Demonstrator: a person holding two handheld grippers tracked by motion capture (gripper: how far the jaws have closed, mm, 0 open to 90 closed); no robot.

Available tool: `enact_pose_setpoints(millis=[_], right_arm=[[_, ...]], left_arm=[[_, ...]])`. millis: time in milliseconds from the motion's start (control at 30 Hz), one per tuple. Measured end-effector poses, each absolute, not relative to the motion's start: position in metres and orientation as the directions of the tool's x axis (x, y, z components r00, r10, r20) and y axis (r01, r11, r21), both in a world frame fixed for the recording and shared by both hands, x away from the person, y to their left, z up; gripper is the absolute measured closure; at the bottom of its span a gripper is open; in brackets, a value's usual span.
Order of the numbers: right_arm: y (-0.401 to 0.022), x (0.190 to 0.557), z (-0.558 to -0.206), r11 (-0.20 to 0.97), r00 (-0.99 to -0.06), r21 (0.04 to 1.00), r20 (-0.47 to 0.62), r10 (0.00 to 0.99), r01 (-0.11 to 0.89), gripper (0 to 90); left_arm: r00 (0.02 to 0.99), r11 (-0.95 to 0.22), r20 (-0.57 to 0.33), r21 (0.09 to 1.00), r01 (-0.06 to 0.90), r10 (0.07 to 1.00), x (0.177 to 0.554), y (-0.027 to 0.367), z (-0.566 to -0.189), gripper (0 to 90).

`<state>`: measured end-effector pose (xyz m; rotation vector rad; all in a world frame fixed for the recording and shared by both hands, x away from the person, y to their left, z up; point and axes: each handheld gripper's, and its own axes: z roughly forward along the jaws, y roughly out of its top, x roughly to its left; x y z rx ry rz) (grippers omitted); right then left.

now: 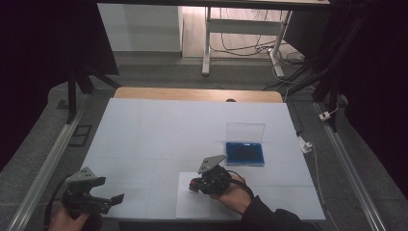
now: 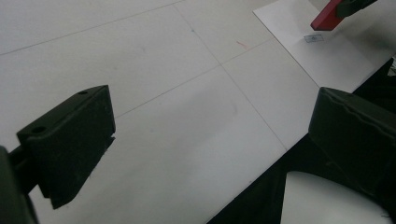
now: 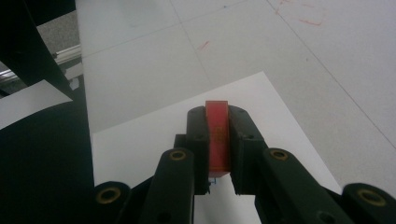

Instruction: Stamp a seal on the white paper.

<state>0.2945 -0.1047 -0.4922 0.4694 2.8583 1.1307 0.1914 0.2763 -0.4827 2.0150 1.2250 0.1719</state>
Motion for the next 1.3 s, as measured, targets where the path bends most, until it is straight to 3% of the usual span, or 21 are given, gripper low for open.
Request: enact_pose_setpoints(millis=[1300], right_arm=[[-0.151, 0.314, -0.466, 0.618, -0.907, 0.718, 0.041, 0.420, 0.319, 79.7]], left_arm=[[0.538, -0.252, -0.260, 0.670, 0.699, 0.802, 0.191, 0.277, -0.482, 1.1]])
